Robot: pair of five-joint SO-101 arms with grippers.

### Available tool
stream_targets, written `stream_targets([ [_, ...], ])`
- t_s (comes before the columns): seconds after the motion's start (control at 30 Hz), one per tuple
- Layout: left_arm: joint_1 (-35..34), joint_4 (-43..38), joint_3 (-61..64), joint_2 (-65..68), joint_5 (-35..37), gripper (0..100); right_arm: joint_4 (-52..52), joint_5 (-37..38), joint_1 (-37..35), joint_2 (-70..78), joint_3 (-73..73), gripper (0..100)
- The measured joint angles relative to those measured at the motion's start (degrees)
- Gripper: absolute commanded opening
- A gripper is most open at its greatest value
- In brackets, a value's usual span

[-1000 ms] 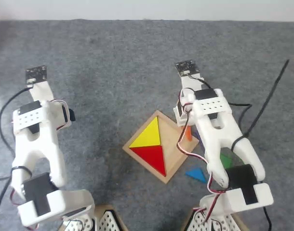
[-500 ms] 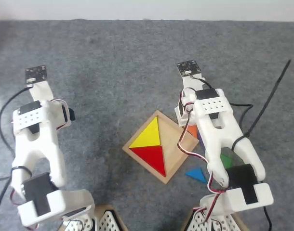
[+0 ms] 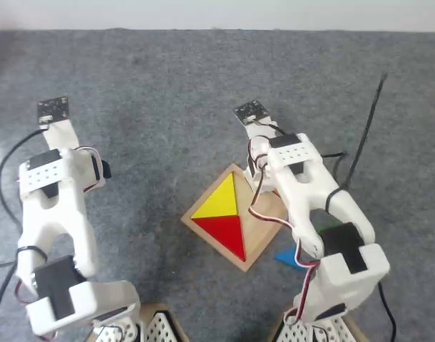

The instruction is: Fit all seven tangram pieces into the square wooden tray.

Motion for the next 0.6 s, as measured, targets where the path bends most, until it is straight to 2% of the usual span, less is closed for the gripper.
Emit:
stream_targets([
  [0.4, 0.0, 0.0, 0.0, 0.0, 0.2, 21, 0.1, 1.2, 0.8, 3.1, -2.7, 47.0],
  [0.6, 0.0, 0.0, 0.0, 0.0, 0.2, 21, -0.6, -3.0, 1.6, 5.8, -5.7, 47.0],
])
